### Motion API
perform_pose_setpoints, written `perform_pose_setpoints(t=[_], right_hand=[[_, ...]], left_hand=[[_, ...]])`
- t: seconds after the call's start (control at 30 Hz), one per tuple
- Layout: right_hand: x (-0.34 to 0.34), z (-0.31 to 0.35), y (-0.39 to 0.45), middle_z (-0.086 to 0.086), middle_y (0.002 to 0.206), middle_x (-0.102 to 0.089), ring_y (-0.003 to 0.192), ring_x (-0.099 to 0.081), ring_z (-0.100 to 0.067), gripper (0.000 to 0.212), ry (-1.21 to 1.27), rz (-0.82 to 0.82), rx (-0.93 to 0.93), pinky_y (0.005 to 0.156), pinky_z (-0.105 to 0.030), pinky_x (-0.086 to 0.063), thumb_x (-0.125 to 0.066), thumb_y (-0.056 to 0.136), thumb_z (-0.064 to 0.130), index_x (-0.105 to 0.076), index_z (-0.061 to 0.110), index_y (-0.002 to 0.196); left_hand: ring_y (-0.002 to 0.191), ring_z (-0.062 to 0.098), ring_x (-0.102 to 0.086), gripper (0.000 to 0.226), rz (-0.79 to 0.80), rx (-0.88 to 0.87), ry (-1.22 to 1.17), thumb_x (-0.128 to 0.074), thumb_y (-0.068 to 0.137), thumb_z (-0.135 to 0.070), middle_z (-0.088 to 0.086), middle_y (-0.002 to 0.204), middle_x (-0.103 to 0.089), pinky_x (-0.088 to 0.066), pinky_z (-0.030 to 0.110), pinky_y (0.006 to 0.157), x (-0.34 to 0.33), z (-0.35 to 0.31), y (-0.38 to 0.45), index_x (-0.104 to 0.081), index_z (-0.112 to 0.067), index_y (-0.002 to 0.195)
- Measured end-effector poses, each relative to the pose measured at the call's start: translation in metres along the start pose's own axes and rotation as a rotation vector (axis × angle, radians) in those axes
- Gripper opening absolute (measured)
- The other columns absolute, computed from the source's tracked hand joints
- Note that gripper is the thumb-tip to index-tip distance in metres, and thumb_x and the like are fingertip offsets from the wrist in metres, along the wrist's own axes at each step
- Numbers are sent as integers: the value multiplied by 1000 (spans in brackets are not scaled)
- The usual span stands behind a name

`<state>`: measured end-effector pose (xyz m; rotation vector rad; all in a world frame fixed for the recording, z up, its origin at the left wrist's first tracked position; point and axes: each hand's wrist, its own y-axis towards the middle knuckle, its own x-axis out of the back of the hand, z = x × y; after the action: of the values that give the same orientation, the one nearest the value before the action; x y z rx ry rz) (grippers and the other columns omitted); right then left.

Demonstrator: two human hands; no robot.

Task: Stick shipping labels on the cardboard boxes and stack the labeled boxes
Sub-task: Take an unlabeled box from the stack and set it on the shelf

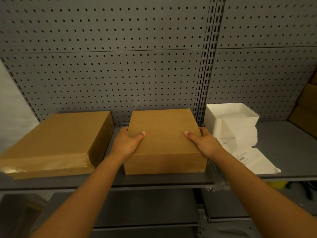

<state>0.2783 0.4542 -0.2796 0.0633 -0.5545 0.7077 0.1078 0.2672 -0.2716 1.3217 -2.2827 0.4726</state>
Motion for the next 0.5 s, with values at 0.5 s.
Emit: perform_pose_setpoints(t=[0.5], right_hand=[[25,10,-16,-9,125,-60,111,-56,-27,40,-265,-254,309,93,-37,-45,-48,96,38,-57,13,127]], left_hand=[[128,32,-41,63,-52,-301,482,-60,90,-37,14,143,-38,-38,41,104,-2,-33,-2,-36,-9,140]])
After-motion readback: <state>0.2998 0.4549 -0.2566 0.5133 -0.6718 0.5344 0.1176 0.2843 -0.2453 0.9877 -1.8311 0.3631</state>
